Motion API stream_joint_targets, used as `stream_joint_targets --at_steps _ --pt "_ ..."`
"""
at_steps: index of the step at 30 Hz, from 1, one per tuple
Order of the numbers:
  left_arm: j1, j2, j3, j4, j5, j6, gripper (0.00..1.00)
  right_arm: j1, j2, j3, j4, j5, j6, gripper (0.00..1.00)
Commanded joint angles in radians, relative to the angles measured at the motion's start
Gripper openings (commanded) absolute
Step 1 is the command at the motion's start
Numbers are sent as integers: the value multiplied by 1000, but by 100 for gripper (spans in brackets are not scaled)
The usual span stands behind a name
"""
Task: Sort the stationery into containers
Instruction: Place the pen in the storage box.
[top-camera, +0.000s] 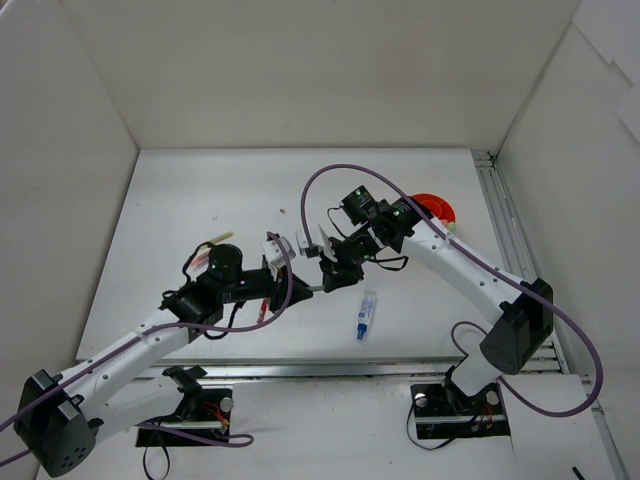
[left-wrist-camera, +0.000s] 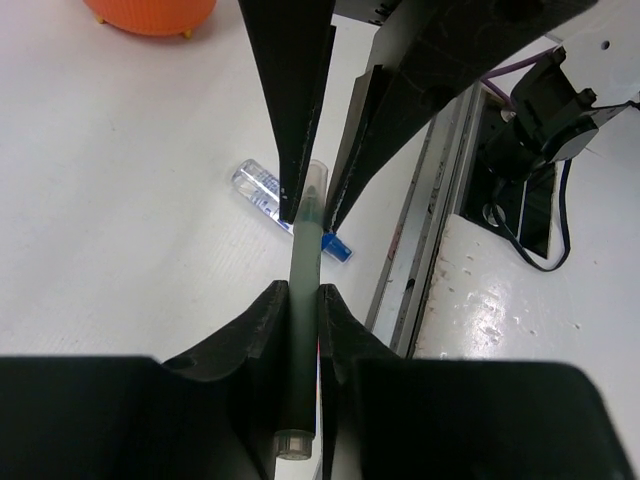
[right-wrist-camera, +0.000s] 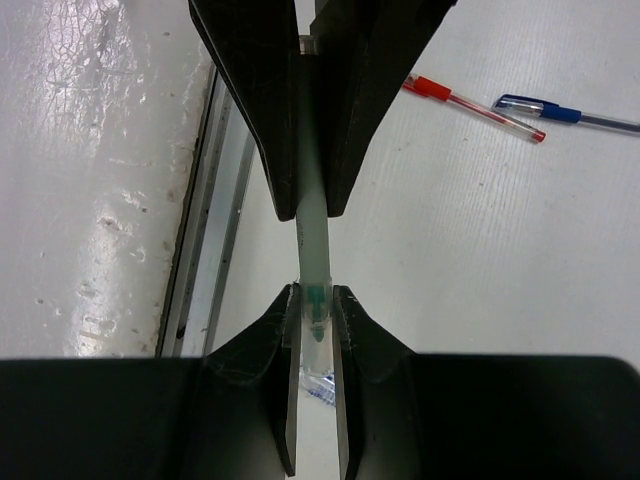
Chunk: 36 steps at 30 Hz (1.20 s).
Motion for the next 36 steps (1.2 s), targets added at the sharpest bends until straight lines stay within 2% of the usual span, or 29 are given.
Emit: stream_joint_targets --at_steps 1,4,5,9,12,14,17,18,25,27,28,29,30,31,32,33,34,35,36 --pt "-6 0 30 68 8 -7 3 -3 -41 30 22 -11 13 0" --pt "-6 -4 31 77 12 -7 4 -5 -40 21 24 -8 11 0" --pt "-6 -5 30 77 14 -7 0 -6 -38 21 24 -9 11 0" --pt "-6 -7 24 92 23 -6 0 -6 -34 27 24 -6 16 1" --pt "-6 -22 15 101 8 -10 0 -4 -38 37 28 17 31 22" --pt "-6 -31 8 105 -11 -19 0 -6 -43 39 31 41 48 29" --pt "-6 -48 -2 106 -40 -29 0 -6 -52 42 40 92 69 49" --pt "-6 -56 -4 105 -58 -33 0 -5 -54 42 43 101 73 97" --pt "-6 -82 -19 94 -130 -55 0 -11 -99 31 105 222 154 98" --pt "-6 -92 -19 77 -166 -59 0 -18 -126 13 195 322 252 98" --pt "-6 -99 -22 72 -185 -68 0 -37 -155 2 252 425 310 98" --pt "-6 -109 -24 71 -221 -75 0 -44 -175 -16 308 483 435 98" --pt "-6 -114 -27 75 -236 -76 0 -67 -190 -63 443 533 494 98" --pt "-6 -119 -35 80 -254 -90 0 -83 -228 -96 540 721 599 98" --pt "-6 -129 -39 86 -283 -92 0 -99 -248 -169 700 823 837 98" --pt "-6 -132 -42 104 -296 -95 0 -145 -267 -221 767 881 947 98" --pt "-6 -134 -47 112 -308 -99 0 -168 -309 -272 842 906 1055 98" --pt "-6 -135 -47 120 -316 -99 0 -191 -327 -379 973 852 1196 98" --pt "-6 -132 -41 129 -316 -93 0 -219 -354 -430 1038 785 1247 98"
